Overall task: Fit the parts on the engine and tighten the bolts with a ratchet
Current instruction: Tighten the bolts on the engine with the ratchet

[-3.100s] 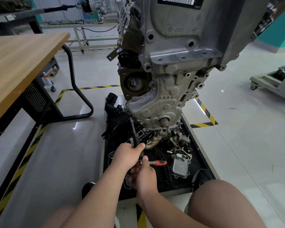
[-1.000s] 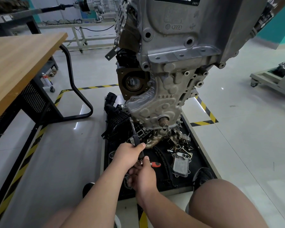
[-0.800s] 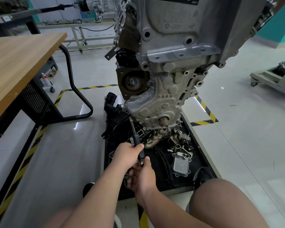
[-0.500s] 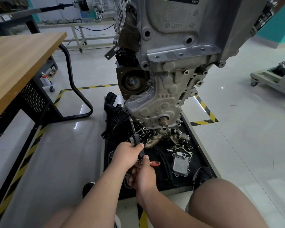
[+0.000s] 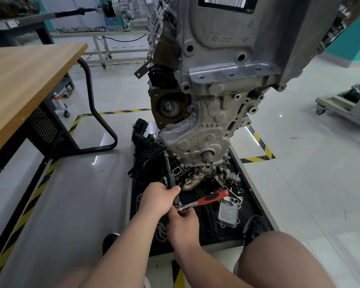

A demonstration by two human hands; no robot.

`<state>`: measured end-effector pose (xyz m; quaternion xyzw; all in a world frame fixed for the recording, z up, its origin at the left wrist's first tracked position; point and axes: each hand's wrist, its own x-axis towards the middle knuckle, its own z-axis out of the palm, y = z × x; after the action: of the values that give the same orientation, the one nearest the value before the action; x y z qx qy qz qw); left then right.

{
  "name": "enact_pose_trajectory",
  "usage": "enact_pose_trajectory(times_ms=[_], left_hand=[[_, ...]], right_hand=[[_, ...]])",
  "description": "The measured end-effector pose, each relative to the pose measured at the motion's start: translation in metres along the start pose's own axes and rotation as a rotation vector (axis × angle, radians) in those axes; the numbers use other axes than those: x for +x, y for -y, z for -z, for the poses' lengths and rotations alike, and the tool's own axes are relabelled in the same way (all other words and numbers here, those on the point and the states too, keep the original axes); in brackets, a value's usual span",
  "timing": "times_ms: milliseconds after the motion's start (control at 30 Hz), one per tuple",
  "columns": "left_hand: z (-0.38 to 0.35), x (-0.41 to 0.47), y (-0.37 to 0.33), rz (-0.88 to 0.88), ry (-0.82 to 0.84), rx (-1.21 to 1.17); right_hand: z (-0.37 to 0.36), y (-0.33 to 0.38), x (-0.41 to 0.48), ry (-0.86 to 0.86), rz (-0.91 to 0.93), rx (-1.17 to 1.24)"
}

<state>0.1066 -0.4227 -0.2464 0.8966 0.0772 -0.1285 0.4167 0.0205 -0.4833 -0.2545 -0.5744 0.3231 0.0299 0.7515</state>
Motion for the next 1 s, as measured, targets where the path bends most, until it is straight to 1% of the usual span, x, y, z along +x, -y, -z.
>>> enact_pose_trajectory(times_ms=[233, 400, 500, 667, 767, 900, 1000], left_hand=[[0.002, 0.000, -0.004, -0.011, 0.023, 0.052], [0.008, -0.004, -0.006, -0.012, 0.084, -0.018], [0.010, -0.003, -0.007, 0.013, 0.110, -0.052], [0.012, -0.004, -0.006, 0.065, 0.185, -0.167], [0.013, -0.005, -0.006, 0.060, 0.204, -0.176], [0.015, -0.005, -0.005, 0.052, 0.200, -0.185], [0.014, -0.005, -0.004, 0.040, 0.182, -0.177]], right_hand=[[0.002, 0.000, 0.000, -0.025, -0.002, -0.024], [0.001, 0.002, 0.000, 0.002, -0.077, 0.077], [-0.001, 0.001, 0.001, 0.057, -0.116, 0.144], [-0.001, 0.006, 0.003, 0.118, -0.345, 0.390], [-0.002, 0.008, 0.002, 0.161, -0.418, 0.459], [-0.003, 0.009, 0.001, 0.189, -0.433, 0.450], [-0.003, 0.007, 0.002, 0.172, -0.382, 0.392]])
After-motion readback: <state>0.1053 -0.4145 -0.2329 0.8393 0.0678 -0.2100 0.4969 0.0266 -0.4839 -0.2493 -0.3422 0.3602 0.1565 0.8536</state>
